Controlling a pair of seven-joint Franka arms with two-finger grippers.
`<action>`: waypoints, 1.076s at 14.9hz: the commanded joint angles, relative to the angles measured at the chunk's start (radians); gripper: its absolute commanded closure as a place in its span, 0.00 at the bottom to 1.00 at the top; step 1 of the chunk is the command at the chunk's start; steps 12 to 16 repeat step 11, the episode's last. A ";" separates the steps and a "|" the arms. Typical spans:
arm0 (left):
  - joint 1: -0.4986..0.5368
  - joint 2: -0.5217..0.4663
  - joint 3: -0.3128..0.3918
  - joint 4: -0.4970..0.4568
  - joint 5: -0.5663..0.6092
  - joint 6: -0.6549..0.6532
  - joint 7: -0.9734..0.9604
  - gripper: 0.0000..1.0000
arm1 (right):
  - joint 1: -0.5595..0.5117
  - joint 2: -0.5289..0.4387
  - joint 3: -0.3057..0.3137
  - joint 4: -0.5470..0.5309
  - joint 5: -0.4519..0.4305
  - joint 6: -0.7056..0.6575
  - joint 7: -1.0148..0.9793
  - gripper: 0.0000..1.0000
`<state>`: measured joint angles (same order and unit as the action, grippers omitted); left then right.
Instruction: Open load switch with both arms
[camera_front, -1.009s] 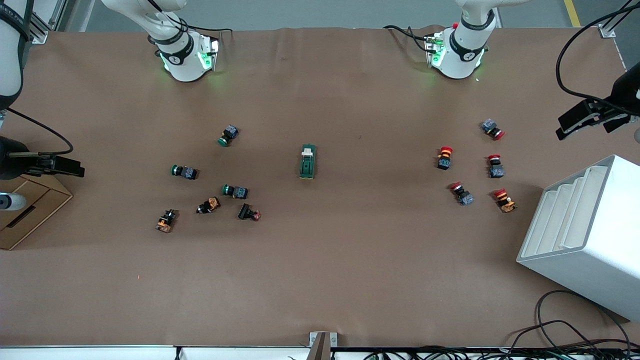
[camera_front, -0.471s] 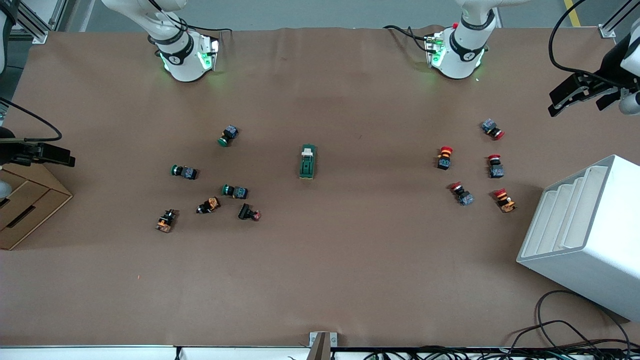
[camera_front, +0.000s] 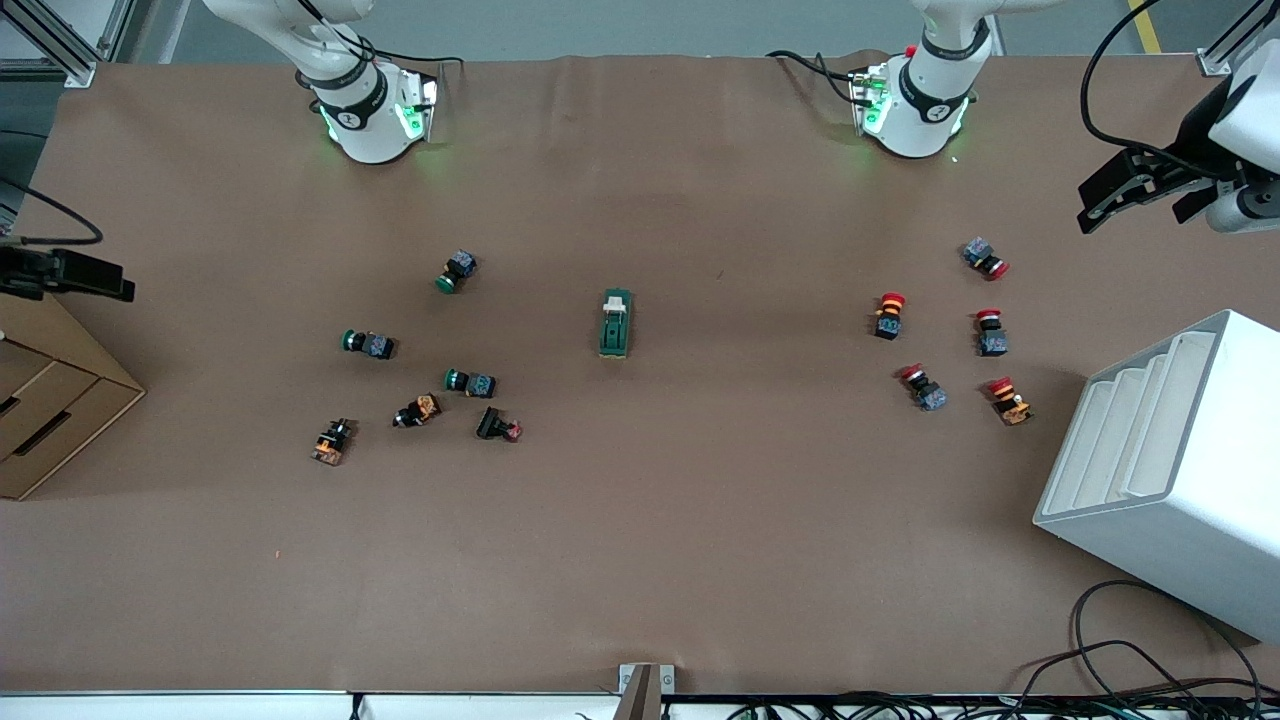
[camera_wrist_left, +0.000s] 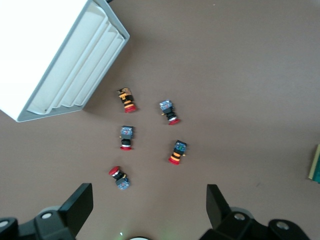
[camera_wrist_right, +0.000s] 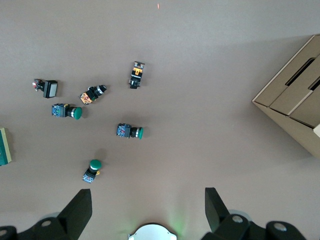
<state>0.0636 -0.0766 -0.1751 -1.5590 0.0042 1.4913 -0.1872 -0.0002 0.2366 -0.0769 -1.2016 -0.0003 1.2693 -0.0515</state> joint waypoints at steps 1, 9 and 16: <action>0.007 -0.011 0.005 -0.012 -0.033 0.012 0.083 0.00 | -0.014 -0.216 0.009 -0.279 0.010 0.125 -0.016 0.00; 0.013 0.018 0.016 0.016 -0.033 0.012 0.123 0.00 | -0.017 -0.310 0.009 -0.346 -0.001 0.099 -0.014 0.00; 0.013 0.020 0.019 0.017 -0.030 0.007 0.126 0.00 | -0.015 -0.316 0.011 -0.343 -0.001 0.096 -0.014 0.00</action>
